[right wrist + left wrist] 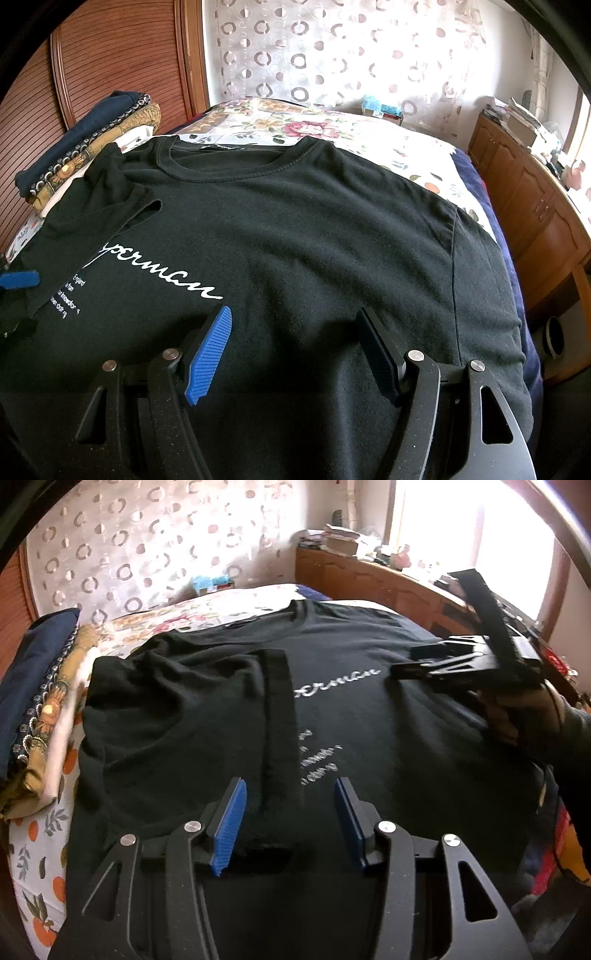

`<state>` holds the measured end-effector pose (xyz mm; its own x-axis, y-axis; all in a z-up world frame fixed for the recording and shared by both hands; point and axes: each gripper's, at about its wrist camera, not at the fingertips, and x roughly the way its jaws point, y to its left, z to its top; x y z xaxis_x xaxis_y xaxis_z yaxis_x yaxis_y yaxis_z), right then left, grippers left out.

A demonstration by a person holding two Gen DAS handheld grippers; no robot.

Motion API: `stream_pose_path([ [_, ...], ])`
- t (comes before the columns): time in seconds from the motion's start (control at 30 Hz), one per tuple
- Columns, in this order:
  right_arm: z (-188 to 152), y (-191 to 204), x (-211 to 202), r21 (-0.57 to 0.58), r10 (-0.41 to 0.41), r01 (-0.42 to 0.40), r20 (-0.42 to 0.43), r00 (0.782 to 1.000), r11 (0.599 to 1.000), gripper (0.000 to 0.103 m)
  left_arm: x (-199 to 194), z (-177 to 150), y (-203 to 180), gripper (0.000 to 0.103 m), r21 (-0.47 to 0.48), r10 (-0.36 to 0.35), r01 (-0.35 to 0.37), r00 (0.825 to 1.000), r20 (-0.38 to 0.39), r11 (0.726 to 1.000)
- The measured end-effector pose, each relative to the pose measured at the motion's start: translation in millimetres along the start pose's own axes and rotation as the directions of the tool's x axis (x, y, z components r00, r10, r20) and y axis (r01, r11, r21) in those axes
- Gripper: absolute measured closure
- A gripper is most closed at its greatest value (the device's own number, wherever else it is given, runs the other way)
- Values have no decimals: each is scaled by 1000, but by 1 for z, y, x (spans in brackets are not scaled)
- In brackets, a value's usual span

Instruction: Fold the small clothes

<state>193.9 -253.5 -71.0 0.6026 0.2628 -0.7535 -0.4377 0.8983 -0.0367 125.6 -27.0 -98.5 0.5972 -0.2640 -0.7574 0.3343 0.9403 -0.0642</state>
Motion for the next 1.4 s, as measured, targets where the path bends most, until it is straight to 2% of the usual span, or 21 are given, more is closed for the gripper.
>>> stream_pose_path([
  [0.07, -2, -2, -3, 13, 13, -13, 3, 1000, 1000, 32, 4, 3, 4, 53, -5, 9, -9, 1000, -3, 1000],
  [0.23, -15, -29, -38, 88, 33, -41, 88, 996, 995, 32, 15, 8, 11, 51, -10, 16, -16, 999, -36, 1000],
  [0.3, -21, -45, -51, 104, 5, -16, 104, 995, 994, 32, 17, 11, 10, 41, -1, 22, -22, 999, -46, 1000],
  [0.37, -28, -65, -64, 123, -37, 22, 115, 993, 992, 32, 20, 13, 10, 26, -7, 18, -18, 999, -50, 1000],
  [0.5, -45, -110, -77, 175, -117, 99, 97, 988, 980, 32, 26, 16, 10, 19, -11, 34, -34, 998, -56, 999],
  [0.63, -66, -143, -73, 232, -131, 119, 38, 991, 965, 36, 29, 18, 7, 16, -14, 51, -52, 997, -60, 999],
  [0.8, -87, -166, -62, 296, -80, 81, -15, 997, 952, 38, 35, 19, 3, 6, 7, 48, -48, 996, -77, 999],
  [0.83, -89, -168, -61, 305, -75, 76, -16, 997, 949, 38, 36, 19, 2, 0, 18, 52, -51, 995, -85, 999],
  [1.03, -86, -182, -52, 369, 1, 4, -13, 1000, 929, 42, 37, 18, -1, 0, 33, 61, -58, 994, -90, 998],
  [1.13, -85, -186, -51, 383, 42, -35, -10, 999, 923, 50, 36, 18, 1, 0, 33, 61, -59, 994, -90, 998],
  [1.23, -82, -183, -54, 363, 52, -46, -7, 999, 931, 65, 36, 18, 1, 0, 33, 62, -59, 994, -90, 998],
  [1.27, -80, -179, -56, 345, 27, -22, -9, 1000, 938, 71, 35, 18, 2, 0, 34, 62, -59, 994, -90, 998],
  [1.3, -79, -174, -60, 321, -21, 22, -8, 1000, 947, 83, 35, 18, 1, 0, 33, 62, -59, 994, -90, 998],
  [1.4, -74, -163, -65, 274, -91, 83, 18, 996, 958, 91, 35, 18, 0, 0, 34, 63, -60, 994, -90, 998],
])
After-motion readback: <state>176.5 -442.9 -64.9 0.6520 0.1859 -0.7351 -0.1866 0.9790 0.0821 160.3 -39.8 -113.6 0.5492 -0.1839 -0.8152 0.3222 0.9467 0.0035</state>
